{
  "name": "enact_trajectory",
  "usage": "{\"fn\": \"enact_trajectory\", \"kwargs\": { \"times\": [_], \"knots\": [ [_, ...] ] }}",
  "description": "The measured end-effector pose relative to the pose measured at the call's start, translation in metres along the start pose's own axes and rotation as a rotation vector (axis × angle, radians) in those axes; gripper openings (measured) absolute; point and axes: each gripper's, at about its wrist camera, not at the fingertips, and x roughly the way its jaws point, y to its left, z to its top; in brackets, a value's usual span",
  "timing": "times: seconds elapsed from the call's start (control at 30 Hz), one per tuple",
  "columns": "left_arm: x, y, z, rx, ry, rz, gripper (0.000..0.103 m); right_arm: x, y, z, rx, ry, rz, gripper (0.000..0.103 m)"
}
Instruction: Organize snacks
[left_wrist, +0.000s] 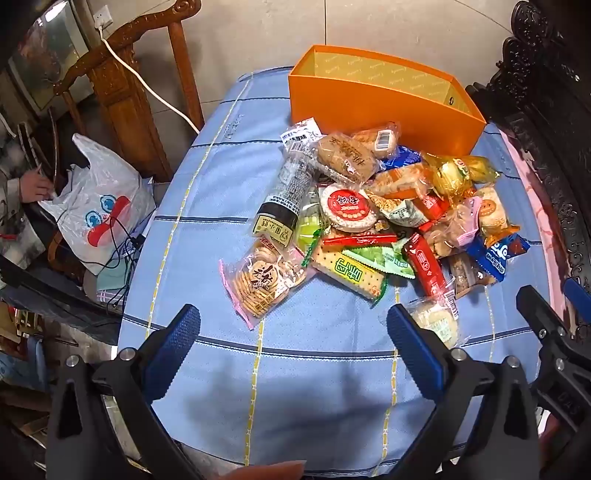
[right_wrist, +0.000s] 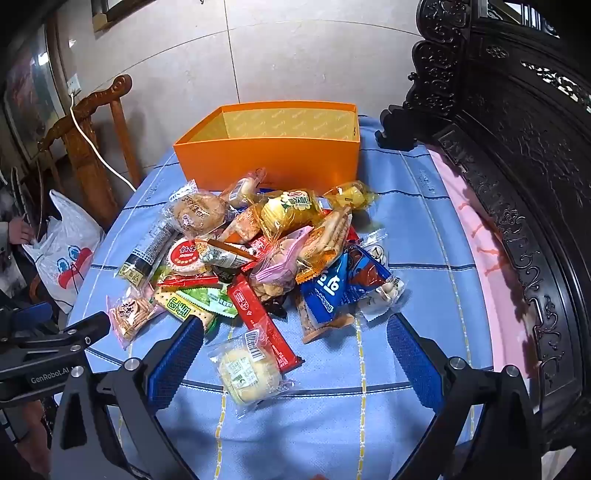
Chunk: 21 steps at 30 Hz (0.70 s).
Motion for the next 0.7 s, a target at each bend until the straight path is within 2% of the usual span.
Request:
{"fn": "enact_trajectory", "kwargs": {
  "times": [0.7],
  "knots": [
    [0.008, -0.006, 0.008, 0.020, 0.020, -0.018, 0.099, 0.011, -0.002, 0.003, 0.023, 0.018, 0.009, 0.100]
  ]
}}
